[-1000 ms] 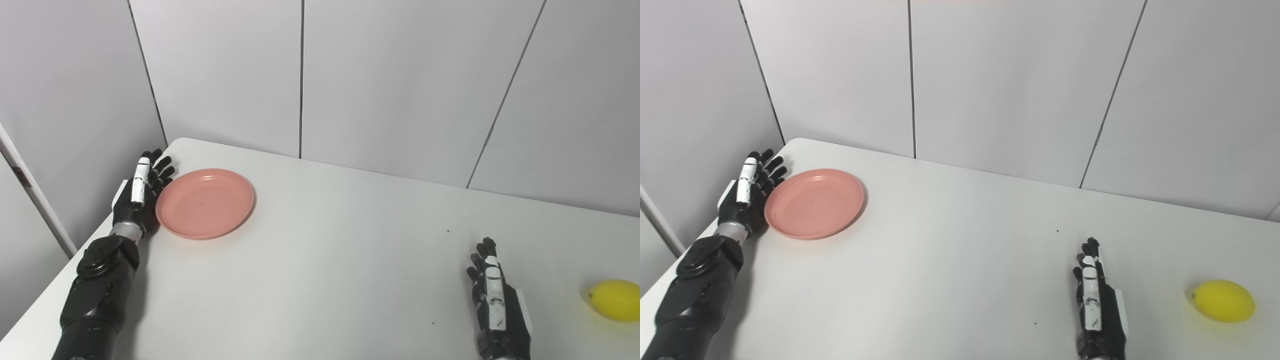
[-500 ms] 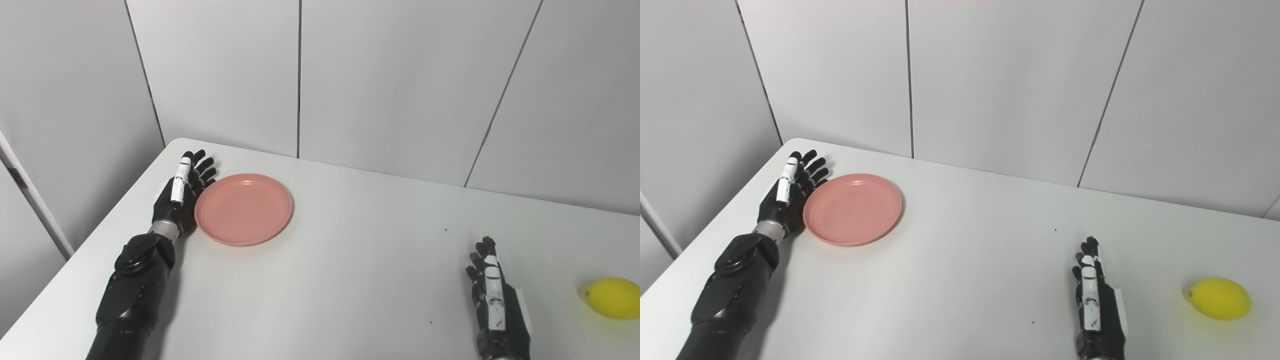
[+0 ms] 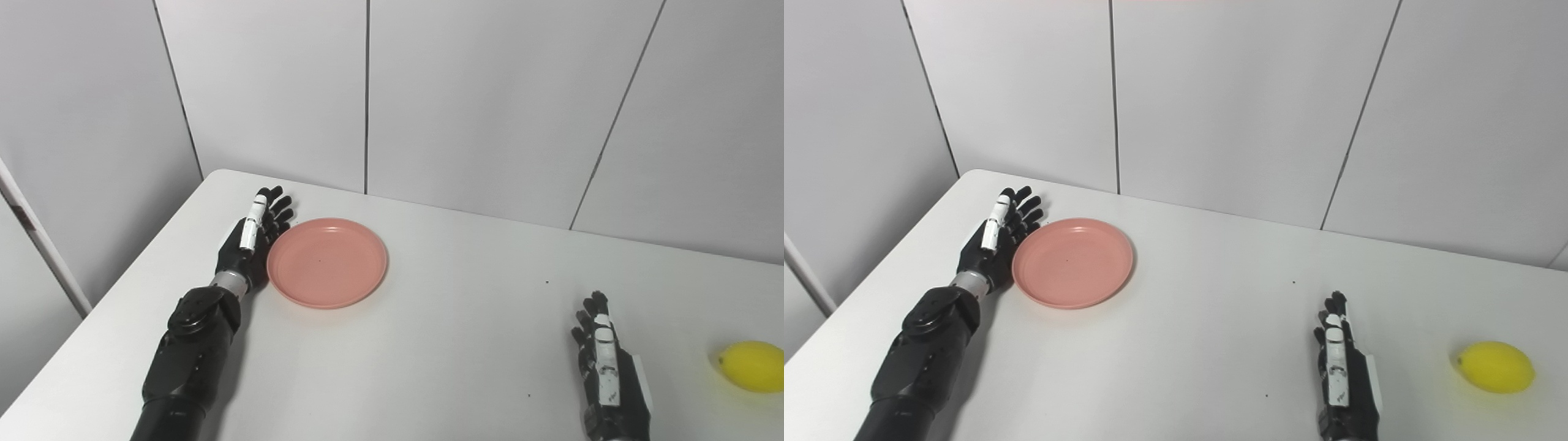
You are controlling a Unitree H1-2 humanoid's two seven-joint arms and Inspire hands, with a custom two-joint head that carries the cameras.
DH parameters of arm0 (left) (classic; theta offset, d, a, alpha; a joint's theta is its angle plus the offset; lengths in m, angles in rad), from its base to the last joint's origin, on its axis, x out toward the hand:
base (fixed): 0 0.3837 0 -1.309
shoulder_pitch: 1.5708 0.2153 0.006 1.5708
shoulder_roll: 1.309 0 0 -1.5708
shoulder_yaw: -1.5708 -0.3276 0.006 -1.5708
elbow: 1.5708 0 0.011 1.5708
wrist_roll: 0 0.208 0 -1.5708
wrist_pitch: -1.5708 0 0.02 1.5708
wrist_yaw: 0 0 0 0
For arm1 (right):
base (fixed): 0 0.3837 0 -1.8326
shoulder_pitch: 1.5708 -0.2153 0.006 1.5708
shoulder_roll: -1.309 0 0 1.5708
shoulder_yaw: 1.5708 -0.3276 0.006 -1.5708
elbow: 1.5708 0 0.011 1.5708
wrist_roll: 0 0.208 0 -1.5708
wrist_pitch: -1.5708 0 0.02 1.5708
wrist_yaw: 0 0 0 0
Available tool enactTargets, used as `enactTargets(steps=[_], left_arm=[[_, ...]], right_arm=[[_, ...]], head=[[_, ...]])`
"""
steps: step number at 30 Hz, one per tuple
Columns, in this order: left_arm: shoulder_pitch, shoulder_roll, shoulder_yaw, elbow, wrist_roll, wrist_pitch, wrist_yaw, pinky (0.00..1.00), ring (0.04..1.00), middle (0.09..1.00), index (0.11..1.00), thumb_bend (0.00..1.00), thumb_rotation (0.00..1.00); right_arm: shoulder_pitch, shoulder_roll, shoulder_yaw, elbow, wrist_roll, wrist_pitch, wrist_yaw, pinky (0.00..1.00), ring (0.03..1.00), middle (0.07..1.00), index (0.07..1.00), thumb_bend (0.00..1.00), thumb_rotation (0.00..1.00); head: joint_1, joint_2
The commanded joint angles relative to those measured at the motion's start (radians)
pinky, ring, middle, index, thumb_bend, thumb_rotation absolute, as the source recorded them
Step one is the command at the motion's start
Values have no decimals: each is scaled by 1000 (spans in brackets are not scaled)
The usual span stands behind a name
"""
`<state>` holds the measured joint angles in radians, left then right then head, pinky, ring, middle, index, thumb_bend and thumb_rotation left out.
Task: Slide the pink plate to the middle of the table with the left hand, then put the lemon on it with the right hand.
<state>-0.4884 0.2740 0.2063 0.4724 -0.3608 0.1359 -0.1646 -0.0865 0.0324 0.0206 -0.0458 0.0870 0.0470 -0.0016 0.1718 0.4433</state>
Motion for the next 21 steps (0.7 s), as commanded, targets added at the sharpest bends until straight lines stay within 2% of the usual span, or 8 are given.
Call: enactTargets(steps=[1,10,21], left_arm=[[-23,-26,-29,4,6,21,-31,994,968,960,949,367,1000],[-14,-34,-65,6,14,5,-62,995,973,964,950,375,1000],[-12,-81,-105,33,37,-15,-62,964,958,948,935,376,1000]], right_arm=[[-23,3,-1,-27,1,0,6,1000,991,996,1000,277,1000],[-27,7,-3,-22,9,-2,7,1000,998,1000,1000,289,1000],[-28,10,1,-26,-3,7,-4,1000,993,997,1000,295,1000]], head=[[-1,1],[-11,5],[-24,12]])
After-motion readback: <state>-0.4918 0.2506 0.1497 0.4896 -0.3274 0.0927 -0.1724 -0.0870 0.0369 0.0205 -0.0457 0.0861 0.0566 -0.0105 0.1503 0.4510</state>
